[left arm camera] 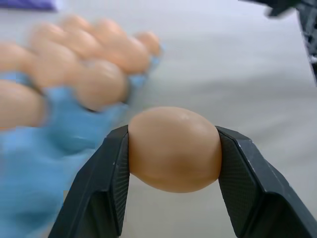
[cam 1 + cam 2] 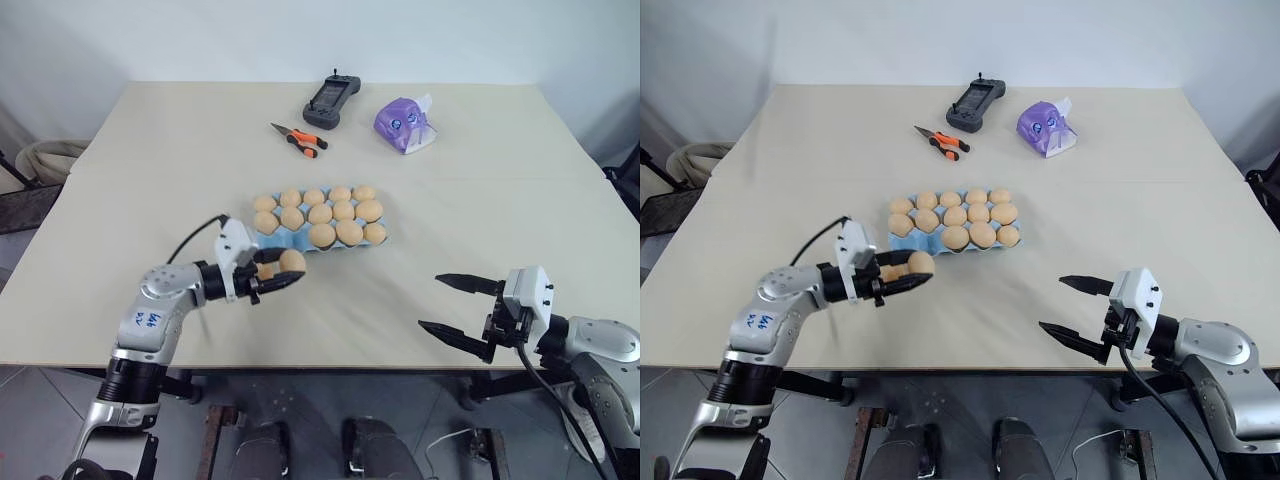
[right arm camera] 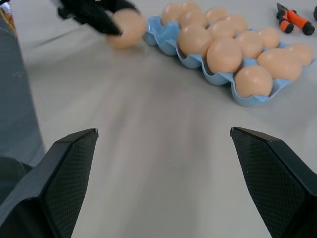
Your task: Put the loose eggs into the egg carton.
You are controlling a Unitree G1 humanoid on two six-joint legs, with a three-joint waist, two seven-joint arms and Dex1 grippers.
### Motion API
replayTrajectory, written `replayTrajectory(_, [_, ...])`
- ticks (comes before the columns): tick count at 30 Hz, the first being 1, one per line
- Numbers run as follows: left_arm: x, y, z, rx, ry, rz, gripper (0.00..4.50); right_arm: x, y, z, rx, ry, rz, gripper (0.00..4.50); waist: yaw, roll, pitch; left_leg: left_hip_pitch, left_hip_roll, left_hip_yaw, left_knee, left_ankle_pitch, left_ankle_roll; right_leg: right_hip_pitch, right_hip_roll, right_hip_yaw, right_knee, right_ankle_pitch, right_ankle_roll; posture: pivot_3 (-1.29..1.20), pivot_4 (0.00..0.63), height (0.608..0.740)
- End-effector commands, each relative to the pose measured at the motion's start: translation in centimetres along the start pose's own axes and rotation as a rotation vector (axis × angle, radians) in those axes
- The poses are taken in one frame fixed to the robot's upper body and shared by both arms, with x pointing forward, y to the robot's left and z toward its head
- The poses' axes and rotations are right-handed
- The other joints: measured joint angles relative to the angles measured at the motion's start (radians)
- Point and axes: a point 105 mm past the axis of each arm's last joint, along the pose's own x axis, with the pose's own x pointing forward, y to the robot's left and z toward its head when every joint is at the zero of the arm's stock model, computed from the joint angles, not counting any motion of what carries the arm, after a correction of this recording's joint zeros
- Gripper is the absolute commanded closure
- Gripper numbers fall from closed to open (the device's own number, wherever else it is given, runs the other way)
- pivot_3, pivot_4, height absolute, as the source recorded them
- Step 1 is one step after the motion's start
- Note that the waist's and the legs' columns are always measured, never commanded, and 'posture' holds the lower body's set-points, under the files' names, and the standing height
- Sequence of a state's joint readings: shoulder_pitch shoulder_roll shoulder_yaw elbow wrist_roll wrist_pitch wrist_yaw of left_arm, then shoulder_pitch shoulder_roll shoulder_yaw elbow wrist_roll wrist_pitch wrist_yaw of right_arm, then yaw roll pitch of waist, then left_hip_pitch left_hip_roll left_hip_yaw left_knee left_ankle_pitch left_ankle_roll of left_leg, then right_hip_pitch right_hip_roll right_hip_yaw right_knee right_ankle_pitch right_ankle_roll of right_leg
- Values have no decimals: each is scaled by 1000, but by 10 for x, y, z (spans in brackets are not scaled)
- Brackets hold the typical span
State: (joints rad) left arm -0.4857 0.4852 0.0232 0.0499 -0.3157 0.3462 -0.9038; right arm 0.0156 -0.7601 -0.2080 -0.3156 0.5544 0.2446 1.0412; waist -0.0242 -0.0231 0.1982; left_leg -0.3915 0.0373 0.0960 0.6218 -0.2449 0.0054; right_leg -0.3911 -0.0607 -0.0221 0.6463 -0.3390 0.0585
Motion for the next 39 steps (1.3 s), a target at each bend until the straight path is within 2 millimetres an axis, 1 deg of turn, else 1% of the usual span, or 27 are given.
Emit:
replayTrajectory(1, [6,25,13,67,-31,100,2285,0,-3,12,-36,-29,-21,0,2,0,0,0,0,0,0,0,0,0,0,0,0,0,0,0,150,740])
replayTrajectory(3, [27,36,14,64,-34,128,2285,5,-4,11,-30,-41,-37,0,11,-1,0,0,-1,0,1,0,1,0,0,0,0,1,1,0,150,740])
replayTrajectory(4, [36,37,13,52,-36,124,2285,7,-4,11,-30,-46,-38,0,20,-1,0,0,-1,0,2,0,1,0,0,0,0,1,2,0,150,740])
replayTrajectory(7, [46,38,7,40,-33,110,2285,11,-3,14,-31,-58,-42,0,23,-1,0,-4,-1,0,5,-1,2,-1,0,0,-1,2,3,0,150,740])
replayTrajectory(8, [48,37,7,35,-38,98,1616,12,-3,14,-31,-62,-44,0,20,-1,0,-5,-1,0,5,-2,3,-1,0,0,-2,2,3,0,150,740])
replayTrajectory(10, [51,34,8,36,-48,73,1098,13,-2,14,-29,-65,-48,0,18,-1,0,-8,-1,1,6,-3,3,-4,0,0,-3,2,3,0,150,740])
replayTrajectory(13, [49,32,8,54,-48,66,146,13,1,13,-19,-67,-55,0,23,-1,0,-11,0,0,7,-2,0,-6,0,-1,-2,2,3,0,150,740])
replayTrajectory(14, [48,32,8,55,-48,67,45,13,1,13,-18,-67,-56,0,23,-1,0,-11,0,0,8,-2,1,-6,0,-1,-2,2,3,0,150,740])
replayTrajectory(16, [40,36,9,82,-46,95,45,13,2,12,-13,-66,-58,0,23,-1,0,-11,-1,0,9,-3,3,-6,0,-1,-1,2,4,0,150,740])
replayTrajectory(19, [22,37,12,110,-55,109,45,12,1,11,-11,-62,-60,0,16,-1,0,-11,-1,1,9,-3,4,-6,0,0,-1,3,5,0,150,740])
replayTrajectory(22, [-8,33,18,121,-97,111,45,12,2,10,-7,-58,-45,0,12,-1,0,-10,0,0,9,-2,3,-6,0,0,0,3,4,0,150,740])
replayTrajectory(24, [-29,30,16,136,-95,115,45,13,2,10,-8,-57,-35,0,10,-1,0,-10,0,0,8,-2,3,-6,0,0,0,2,4,0,150,740])
replayTrajectory(28, [-78,20,1,161,-30,133,45,12,1,10,-19,-61,-33,0,-2,-1,0,-10,0,0,8,-3,3,-6,-1,0,-1,2,4,0,150,740])
replayTrajectory(32, [-114,4,-25,109,58,154,45,10,0,8,-45,-76,-30,0,-4,-1,0,-10,0,0,7,-3,3,-5,-2,0,-2,2,3,0,150,740])
replayTrajectory(34, [-122,-3,-36,94,95,157,45,10,0,6,-46,-70,-27,0,-3,-1,0,-9,0,-1,7,-4,1,-5,-3,0,-2,2,3,0,150,740])
replayTrajectory(39, [-119,-12,-41,69,99,152,45,9,-2,6,-55,-80,-27,0,5,-1,0,-10,0,-2,6,-6,-1,-5,-5,-2,-3,2,0,0,150,740])
